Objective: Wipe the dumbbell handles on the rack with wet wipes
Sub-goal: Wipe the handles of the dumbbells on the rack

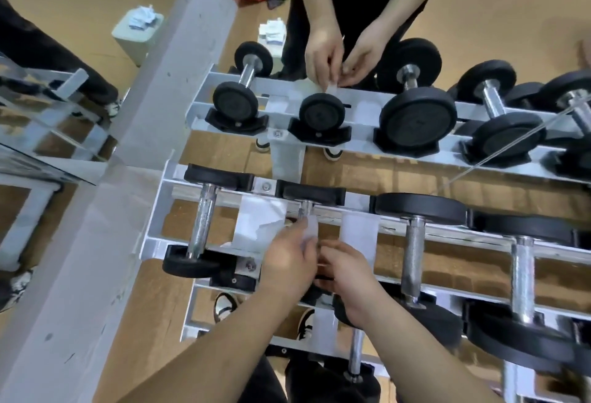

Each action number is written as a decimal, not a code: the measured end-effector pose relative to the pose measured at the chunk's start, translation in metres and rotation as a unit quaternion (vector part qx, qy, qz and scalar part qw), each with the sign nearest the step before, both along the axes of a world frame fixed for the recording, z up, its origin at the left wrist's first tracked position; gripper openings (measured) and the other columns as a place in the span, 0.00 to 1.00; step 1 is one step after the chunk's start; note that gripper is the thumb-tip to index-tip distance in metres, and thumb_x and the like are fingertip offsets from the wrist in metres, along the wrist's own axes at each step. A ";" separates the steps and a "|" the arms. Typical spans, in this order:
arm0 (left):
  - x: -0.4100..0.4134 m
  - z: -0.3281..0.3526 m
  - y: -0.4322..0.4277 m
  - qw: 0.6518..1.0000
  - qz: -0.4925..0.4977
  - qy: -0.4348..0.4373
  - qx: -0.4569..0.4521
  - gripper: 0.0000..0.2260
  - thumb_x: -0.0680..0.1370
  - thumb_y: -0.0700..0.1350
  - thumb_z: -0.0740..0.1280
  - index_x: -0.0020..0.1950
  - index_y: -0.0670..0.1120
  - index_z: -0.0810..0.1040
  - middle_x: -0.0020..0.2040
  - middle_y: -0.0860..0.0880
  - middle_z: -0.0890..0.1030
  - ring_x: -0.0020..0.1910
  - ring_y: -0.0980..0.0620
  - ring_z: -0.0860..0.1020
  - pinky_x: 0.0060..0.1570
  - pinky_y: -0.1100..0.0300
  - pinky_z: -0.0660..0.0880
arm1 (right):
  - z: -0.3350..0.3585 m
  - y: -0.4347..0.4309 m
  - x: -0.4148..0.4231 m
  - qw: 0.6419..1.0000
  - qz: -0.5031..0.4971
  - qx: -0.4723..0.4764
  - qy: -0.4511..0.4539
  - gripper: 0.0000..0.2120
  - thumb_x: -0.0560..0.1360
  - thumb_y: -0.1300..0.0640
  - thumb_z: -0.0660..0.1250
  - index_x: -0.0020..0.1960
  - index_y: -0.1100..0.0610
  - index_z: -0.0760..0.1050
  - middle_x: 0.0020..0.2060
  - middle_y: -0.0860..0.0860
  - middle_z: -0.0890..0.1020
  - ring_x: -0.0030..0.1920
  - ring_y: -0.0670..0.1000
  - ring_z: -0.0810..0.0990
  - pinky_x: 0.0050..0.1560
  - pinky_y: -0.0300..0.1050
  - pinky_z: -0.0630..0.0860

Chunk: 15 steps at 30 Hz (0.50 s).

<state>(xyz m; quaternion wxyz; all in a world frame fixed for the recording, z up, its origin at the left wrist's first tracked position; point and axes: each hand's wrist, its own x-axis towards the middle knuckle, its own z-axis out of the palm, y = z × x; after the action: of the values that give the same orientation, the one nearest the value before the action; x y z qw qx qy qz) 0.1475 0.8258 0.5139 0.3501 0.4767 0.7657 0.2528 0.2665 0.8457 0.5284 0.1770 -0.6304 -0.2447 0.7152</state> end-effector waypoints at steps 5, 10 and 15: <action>-0.003 -0.013 -0.016 0.994 -0.065 0.049 0.071 0.13 0.80 0.44 0.62 0.59 0.44 0.84 0.53 0.46 0.78 0.48 0.46 0.81 0.50 0.54 0.80 | -0.002 0.001 -0.002 0.999 0.048 0.010 -0.005 0.10 0.83 0.53 0.64 0.57 0.49 0.84 0.50 0.52 0.88 0.55 0.53 0.86 0.60 0.54 0.83; -0.016 -0.020 -0.020 0.978 -0.135 0.127 0.101 0.23 0.80 0.42 0.68 0.75 0.50 0.72 0.74 0.49 0.71 0.68 0.47 0.75 0.60 0.55 0.78 | 0.001 0.013 -0.005 0.998 0.047 0.017 -0.024 0.14 0.83 0.47 0.62 0.54 0.53 0.83 0.49 0.50 0.88 0.48 0.50 0.85 0.48 0.48 0.81; 0.000 -0.023 -0.012 0.983 -0.112 0.128 -0.064 0.29 0.85 0.42 0.59 0.85 0.49 0.52 0.66 0.44 0.79 0.57 0.43 0.82 0.55 0.53 0.77 | -0.005 0.015 -0.001 0.999 0.025 0.001 -0.041 0.16 0.85 0.46 0.60 0.57 0.52 0.84 0.54 0.49 0.87 0.57 0.51 0.83 0.61 0.53 0.80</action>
<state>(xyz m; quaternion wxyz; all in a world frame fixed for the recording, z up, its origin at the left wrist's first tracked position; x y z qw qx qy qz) 0.1475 0.8138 0.4908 0.3048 0.5650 0.7602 0.0994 0.2650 0.8612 0.5234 0.1497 -0.6528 -0.2685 0.6923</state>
